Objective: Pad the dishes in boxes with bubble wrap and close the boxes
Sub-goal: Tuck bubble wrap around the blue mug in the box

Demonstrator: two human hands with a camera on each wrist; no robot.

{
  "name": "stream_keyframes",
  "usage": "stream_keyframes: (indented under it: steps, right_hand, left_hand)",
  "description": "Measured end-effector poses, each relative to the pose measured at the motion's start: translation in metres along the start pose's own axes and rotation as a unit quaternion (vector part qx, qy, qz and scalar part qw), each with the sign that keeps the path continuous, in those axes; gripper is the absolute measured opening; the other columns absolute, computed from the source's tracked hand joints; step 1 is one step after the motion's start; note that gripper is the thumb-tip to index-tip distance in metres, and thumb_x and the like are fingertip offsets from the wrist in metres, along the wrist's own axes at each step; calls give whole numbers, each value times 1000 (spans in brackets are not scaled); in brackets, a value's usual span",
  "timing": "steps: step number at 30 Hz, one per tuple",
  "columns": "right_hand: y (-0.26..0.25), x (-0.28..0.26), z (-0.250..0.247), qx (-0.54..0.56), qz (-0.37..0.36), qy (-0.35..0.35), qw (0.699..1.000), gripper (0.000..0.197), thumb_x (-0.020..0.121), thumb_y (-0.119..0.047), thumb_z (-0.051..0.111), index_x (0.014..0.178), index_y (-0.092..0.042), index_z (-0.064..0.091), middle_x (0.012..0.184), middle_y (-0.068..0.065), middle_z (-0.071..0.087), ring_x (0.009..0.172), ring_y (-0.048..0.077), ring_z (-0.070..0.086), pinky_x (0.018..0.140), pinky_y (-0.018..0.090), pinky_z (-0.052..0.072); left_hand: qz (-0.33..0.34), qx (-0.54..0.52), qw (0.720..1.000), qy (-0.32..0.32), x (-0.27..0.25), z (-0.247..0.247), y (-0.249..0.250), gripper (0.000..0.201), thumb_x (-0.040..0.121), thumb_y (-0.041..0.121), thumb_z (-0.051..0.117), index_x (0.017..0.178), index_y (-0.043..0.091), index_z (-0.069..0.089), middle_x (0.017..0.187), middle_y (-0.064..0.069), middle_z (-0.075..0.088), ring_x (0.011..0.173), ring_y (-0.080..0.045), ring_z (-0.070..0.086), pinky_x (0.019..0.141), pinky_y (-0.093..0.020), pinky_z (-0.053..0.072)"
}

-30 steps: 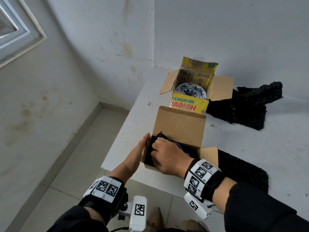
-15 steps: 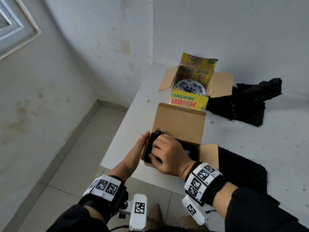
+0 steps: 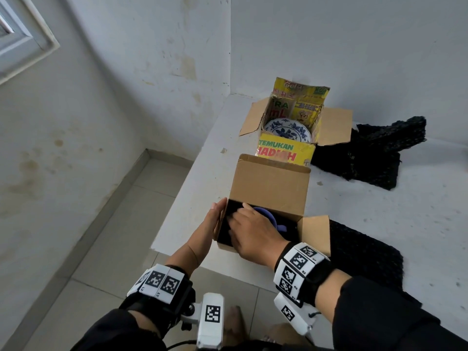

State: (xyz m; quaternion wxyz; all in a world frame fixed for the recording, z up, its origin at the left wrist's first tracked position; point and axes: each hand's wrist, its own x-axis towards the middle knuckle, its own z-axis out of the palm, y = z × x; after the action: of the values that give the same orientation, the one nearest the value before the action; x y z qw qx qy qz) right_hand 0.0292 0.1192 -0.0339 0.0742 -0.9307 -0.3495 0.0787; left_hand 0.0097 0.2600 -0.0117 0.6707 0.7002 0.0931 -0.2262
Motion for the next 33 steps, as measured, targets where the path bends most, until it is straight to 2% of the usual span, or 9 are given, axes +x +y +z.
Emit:
stream_keyframes:
  steps: [4, 10, 14, 19, 22, 24, 27, 30, 33]
  right_hand:
    - [8, 0, 1, -73, -57, -22, 996, 32, 91, -29, 43, 83, -13, 70, 79, 2, 64, 88, 25, 54, 115, 43, 6]
    - [6, 11, -20, -37, -68, -109, 991, 55, 98, -41, 22, 93, -16, 71, 92, -2, 67, 102, 19, 50, 115, 51, -1]
    - [7, 11, -14, -56, -88, 7, 995, 57, 93, -41, 22, 81, -18, 73, 80, -1, 68, 88, 22, 57, 112, 53, 20]
    - [-1, 4, 0, -58, -71, -34, 995, 71, 92, -51, 7, 99, -20, 71, 90, -1, 67, 98, 22, 52, 114, 46, 6]
    - [4, 4, -4, -15, -82, -28, 996, 67, 92, -47, 9, 100, -19, 70, 92, 0, 67, 98, 22, 53, 112, 44, 12]
    - [9, -3, -8, 55, -78, 8, 995, 57, 93, -43, 21, 97, -16, 70, 95, 4, 65, 97, 24, 54, 105, 44, 29]
    - [21, -26, -15, 173, -32, 102, 979, 40, 92, -34, 38, 90, -9, 68, 94, 6, 64, 92, 24, 56, 81, 41, 47]
    - [42, -62, -31, 220, -2, 172, 960, 24, 90, -24, 48, 92, -10, 67, 92, 3, 64, 87, 19, 57, 74, 36, 50]
    - [75, -103, -47, 235, 69, 229, 942, 18, 88, -20, 52, 93, -14, 68, 90, -2, 65, 86, 15, 58, 72, 31, 49]
  left_hand:
    - [4, 3, 1000, -3, 0, 0, -1, 43, 101, 41, 8, 137, 37, 31, 136, 20, 35, 128, 3, 30, 96, -10, 24]
    - [5, 0, 1000, -8, 1, 2, -2, 48, 102, 38, 8, 144, 30, 28, 137, 21, 33, 128, 4, 28, 99, -11, 23]
    - [0, 4, 1000, -13, 1, 3, 2, 41, 103, 35, 8, 137, 35, 30, 129, 24, 38, 116, 10, 38, 80, 5, 34]
    - [1, 12, 1000, 16, -1, 6, 0, 51, 101, 43, 10, 146, 29, 30, 146, 14, 33, 134, -1, 27, 102, -16, 20]
    - [10, 15, 999, 28, -2, 13, 6, 48, 103, 37, 12, 141, 24, 36, 141, 15, 39, 128, -1, 35, 94, -6, 24]
    - [19, 28, 997, 62, 1, 16, 9, 37, 104, 33, 18, 132, 28, 41, 129, 17, 47, 115, 2, 44, 88, -3, 32]
    - [81, 135, 979, 126, 8, 25, 6, 27, 102, 35, 30, 125, 39, 43, 120, 15, 51, 124, -12, 42, 97, -23, 33]
    - [120, 195, 962, 146, 10, 50, 11, 38, 99, 33, 39, 137, 26, 43, 142, 3, 44, 142, -19, 23, 114, -41, 26]
    - [160, 214, 957, 115, 9, 89, 25, 40, 98, 27, 47, 138, 26, 42, 148, 8, 36, 144, -12, 17, 111, -28, 34]
